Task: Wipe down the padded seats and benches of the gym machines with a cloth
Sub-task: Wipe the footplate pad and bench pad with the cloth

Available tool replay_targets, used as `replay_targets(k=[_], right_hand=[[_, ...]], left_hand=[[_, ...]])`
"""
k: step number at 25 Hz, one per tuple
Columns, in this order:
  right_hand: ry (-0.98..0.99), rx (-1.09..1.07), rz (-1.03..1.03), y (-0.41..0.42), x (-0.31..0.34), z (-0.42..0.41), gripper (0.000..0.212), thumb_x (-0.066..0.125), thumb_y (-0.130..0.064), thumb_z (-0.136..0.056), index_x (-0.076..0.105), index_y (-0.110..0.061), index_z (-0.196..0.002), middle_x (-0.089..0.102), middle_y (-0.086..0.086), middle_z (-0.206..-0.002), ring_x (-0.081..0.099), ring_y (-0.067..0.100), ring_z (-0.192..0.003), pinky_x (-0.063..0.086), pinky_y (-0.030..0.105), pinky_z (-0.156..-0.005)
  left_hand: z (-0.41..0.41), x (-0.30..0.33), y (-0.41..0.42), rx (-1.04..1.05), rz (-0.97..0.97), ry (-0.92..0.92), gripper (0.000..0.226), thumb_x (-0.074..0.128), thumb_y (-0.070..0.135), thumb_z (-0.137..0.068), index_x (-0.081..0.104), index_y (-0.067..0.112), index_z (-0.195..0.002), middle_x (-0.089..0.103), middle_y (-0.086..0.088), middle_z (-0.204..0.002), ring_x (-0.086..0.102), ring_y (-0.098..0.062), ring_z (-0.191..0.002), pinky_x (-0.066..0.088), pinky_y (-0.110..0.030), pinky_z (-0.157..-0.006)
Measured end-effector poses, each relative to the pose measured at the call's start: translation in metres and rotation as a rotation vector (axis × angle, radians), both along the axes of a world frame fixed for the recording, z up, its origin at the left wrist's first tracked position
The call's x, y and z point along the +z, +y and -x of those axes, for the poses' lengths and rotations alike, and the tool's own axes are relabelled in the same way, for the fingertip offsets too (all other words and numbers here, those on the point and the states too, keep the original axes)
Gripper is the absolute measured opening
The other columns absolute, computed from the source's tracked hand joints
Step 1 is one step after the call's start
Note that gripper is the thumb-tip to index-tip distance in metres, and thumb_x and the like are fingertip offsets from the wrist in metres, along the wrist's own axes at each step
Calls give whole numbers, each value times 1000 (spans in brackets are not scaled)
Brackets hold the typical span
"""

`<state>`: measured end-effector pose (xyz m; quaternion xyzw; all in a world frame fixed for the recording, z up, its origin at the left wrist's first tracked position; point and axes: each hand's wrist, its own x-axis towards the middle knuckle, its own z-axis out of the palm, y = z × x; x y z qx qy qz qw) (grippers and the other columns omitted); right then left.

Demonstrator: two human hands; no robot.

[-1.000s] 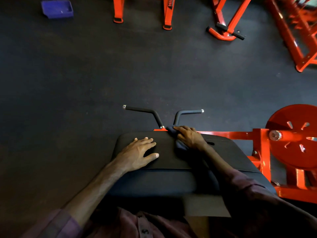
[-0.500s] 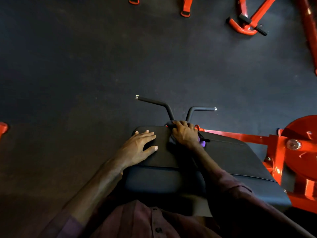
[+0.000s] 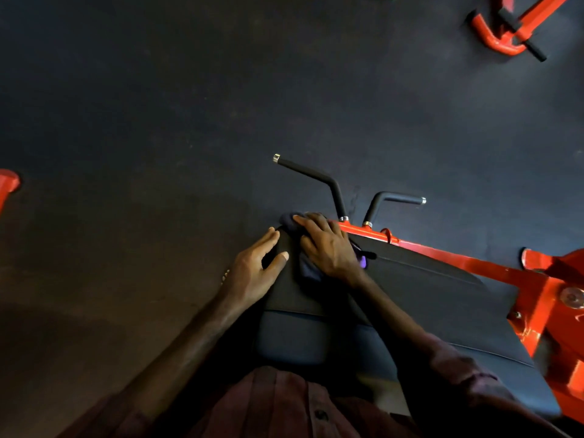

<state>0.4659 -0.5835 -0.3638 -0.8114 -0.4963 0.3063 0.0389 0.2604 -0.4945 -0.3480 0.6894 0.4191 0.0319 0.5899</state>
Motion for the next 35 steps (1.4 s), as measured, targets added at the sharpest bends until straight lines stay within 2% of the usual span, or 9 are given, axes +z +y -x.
replay_targets(k=[6,10,13,16,20,24,27,31,35], right_hand=[[-25,-21,-4,28,-2,5,54,34,-49,-100,50,-39,-151,52,-4,-153,51,32,-133,41,48,-109],[64,127,-76,52,1,30,51,31,-60,-98,60,-43,-136,60,-7,-138,56,28,-123,47,47,-100],[134,69,131,66,-8,-11,74,26,-78,-85,68,-30,-123,69,4,-126,65,32,-115,53,50,-95],[117,69,422,68,-10,-42,95,18,-78,-77,62,-22,-142,60,12,-144,55,36,-133,42,52,-111],[58,106,129,63,-18,-5,62,23,-74,-94,62,-30,-113,70,8,-117,66,36,-107,52,51,-91],[14,50,118,34,-19,-41,65,20,-76,-97,61,-27,-106,70,6,-106,69,31,-98,54,48,-82],[-75,-14,201,11,-17,-65,69,17,-76,-95,64,-28,-108,70,8,-113,67,35,-106,53,47,-86],[-91,13,86,1,-15,-52,65,18,-74,-96,63,-33,-118,68,-1,-124,62,31,-116,48,49,-96],[-136,-112,242,-43,-1,-104,68,19,-81,-95,64,-36,-121,68,1,-124,62,32,-120,44,58,-103]], left_hand=[[-4,8,-3,97,21,0,59,65,36,-99,55,10,-151,50,3,-158,41,0,-146,32,-21,-123],[5,-2,-9,294,61,33,51,55,46,-92,63,33,-141,63,15,-143,58,-8,-135,44,-38,-117],[5,-7,-11,255,83,55,42,57,51,-94,63,45,-135,65,25,-138,58,-1,-132,45,-47,-116],[-7,-6,-3,214,148,15,48,59,47,-95,64,32,-140,64,18,-141,55,3,-134,44,-42,-118],[-24,-14,3,213,145,67,72,49,57,-87,60,17,-147,61,3,-149,53,-10,-140,39,-38,-122],[-38,-14,11,46,115,110,55,61,35,-101,54,14,-152,54,-2,-154,47,-14,-145,31,-23,-119],[-51,-14,13,-69,-12,125,53,62,23,-104,50,10,-154,49,-6,-157,45,-21,-146,30,-26,-121],[-72,-21,15,-311,-197,205,53,55,34,-106,51,13,-155,47,-7,-158,43,-28,-146,31,-41,-123],[-87,-15,15,-535,-390,299,67,33,53,-99,52,20,-154,52,0,-155,46,-28,-142,35,-51,-118]])
